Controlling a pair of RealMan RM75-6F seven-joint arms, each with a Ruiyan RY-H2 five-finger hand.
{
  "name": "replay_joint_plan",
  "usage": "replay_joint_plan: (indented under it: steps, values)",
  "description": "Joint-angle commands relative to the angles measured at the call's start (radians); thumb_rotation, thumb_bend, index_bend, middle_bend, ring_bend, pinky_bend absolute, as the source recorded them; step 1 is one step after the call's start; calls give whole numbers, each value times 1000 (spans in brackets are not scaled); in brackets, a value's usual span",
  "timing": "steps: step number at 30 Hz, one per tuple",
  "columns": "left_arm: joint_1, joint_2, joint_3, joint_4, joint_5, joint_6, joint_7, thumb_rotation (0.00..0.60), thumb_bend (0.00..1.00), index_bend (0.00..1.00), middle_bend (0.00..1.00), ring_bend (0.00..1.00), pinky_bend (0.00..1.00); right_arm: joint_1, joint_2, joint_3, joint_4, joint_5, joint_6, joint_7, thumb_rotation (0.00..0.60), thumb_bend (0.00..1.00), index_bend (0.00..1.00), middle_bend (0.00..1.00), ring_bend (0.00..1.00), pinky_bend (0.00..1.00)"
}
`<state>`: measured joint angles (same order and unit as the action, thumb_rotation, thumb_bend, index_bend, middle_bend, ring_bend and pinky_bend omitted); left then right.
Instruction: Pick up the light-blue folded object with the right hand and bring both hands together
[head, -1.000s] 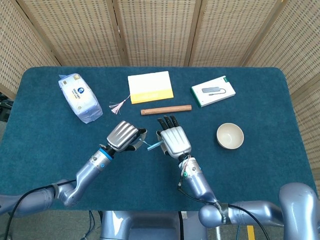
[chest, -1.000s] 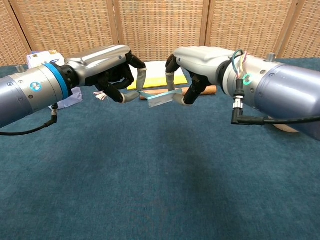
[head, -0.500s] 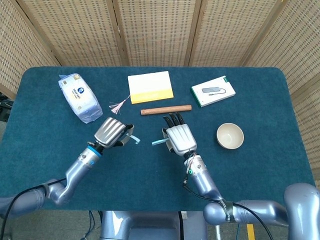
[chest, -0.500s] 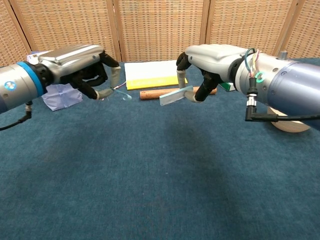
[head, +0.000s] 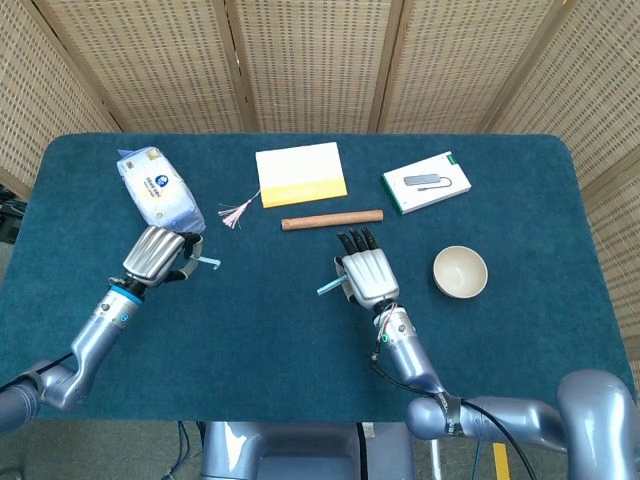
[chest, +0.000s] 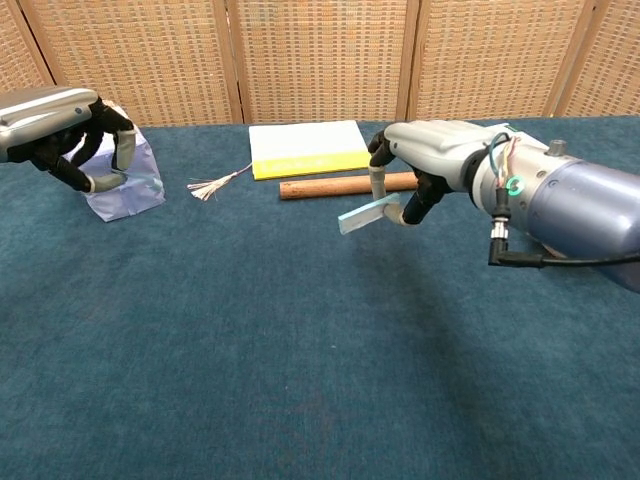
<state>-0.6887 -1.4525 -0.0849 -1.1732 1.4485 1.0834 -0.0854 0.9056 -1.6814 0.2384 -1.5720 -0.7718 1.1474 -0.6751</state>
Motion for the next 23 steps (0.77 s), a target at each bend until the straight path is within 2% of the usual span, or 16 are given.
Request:
replay_joint_plan:
  steps: [1, 4, 7, 9, 13, 16, 19, 23]
  values:
    - [6, 26, 1, -23, -29, -29, 24, 600, 0, 141, 0, 94, 357, -10, 4, -3, -3, -9, -2, 15, 600, 0, 0, 0, 0, 0]
    - [15, 48, -7, -54, -52, -34, 28, 600, 0, 69, 0, 15, 281, -21, 17, -2, -19, -44, 13, 39, 600, 0, 0, 0, 0, 0]
    - [37, 92, -13, -107, -70, -19, 26, 600, 0, 50, 0, 0, 239, -51, 57, -14, -68, -103, 50, 69, 600, 0, 0, 0, 0, 0]
    - [68, 150, -10, -172, -73, 16, 37, 600, 0, 48, 0, 0, 217, -100, 120, -48, -131, -192, 90, 121, 600, 0, 0, 0, 0, 0]
    - [155, 220, -5, -268, -64, 148, 54, 600, 0, 0, 0, 0, 168, -182, 209, -124, -144, -369, 157, 221, 600, 0, 0, 0, 0, 0]
    - [238, 257, 6, -331, -76, 249, 60, 600, 0, 0, 0, 0, 133, -264, 276, -199, -105, -511, 230, 331, 600, 0, 0, 0, 0, 0]
    - [322, 269, 16, -354, -83, 346, 12, 600, 0, 0, 0, 0, 97, -338, 318, -260, -31, -610, 294, 429, 600, 0, 0, 0, 0, 0]
    - [407, 266, 33, -361, -97, 420, -60, 600, 0, 0, 0, 0, 62, -418, 344, -315, 53, -676, 358, 538, 600, 0, 0, 0, 0, 0]
